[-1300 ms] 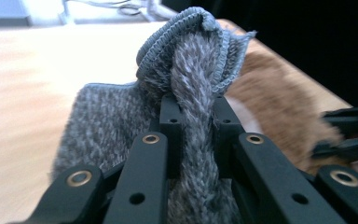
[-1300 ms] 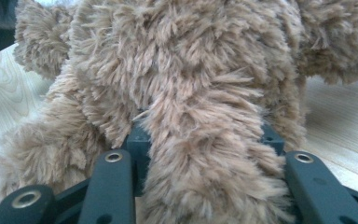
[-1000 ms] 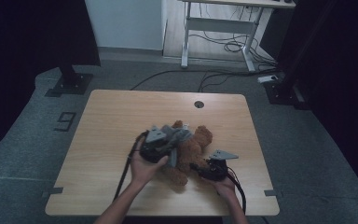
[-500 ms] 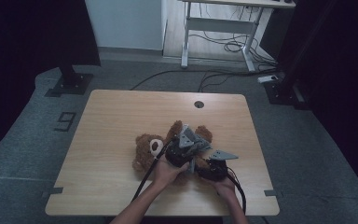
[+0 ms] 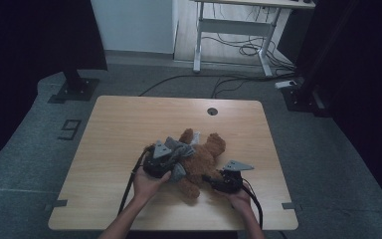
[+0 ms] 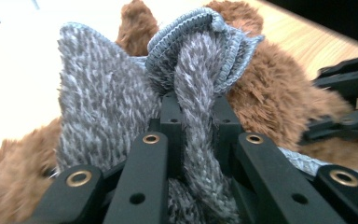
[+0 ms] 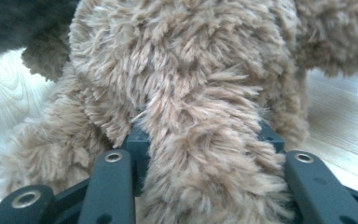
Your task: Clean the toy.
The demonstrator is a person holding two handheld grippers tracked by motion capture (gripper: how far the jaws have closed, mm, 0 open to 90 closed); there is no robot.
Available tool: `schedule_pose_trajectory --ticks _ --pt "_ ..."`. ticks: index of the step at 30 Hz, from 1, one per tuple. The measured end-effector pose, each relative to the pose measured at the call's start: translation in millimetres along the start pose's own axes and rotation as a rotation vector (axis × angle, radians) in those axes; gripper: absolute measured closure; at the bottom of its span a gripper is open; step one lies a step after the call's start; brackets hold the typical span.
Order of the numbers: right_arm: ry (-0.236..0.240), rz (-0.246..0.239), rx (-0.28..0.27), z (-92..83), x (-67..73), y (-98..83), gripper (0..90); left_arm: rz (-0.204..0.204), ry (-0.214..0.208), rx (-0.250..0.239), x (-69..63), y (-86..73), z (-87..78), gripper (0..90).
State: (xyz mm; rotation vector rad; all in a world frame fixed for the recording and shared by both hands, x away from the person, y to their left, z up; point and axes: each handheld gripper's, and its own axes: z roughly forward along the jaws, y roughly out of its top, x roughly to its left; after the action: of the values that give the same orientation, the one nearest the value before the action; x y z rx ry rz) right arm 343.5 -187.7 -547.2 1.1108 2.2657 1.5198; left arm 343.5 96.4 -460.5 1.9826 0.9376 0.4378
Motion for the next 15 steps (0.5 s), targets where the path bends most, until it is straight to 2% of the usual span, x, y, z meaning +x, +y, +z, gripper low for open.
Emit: schedule_pose_trajectory --ticks 3,7,9,10,12,15 --pt "-0.003 0.002 0.002 0.5 0.5 -0.1 54.8 0.001 0.013 -0.033 2.6 -0.9 -12.0 78.9" --pt "-0.003 0.008 0.002 0.5 0.0 -0.3 54.8 -0.056 0.021 -0.08 18.8 -1.6 -25.1 78.6" --pt "0.0 0.012 0.0 0.7 -0.6 -0.4 54.8 -0.091 0.054 -0.104 30.8 -3.5 -33.4 78.5" --pt "0.0 0.011 0.001 0.6 -0.8 -0.3 54.8 -0.103 0.081 -0.105 36.7 -5.2 -36.6 78.5" --pt "0.0 0.011 0.001 0.5 -1.3 -0.5 54.8 -0.13 0.107 -0.085 48.4 -11.4 -38.9 78.6" --pt "0.0 0.01 0.002 0.6 -1.4 -0.6 54.8 -0.191 0.096 -0.065 64.0 -29.5 -38.1 78.5"
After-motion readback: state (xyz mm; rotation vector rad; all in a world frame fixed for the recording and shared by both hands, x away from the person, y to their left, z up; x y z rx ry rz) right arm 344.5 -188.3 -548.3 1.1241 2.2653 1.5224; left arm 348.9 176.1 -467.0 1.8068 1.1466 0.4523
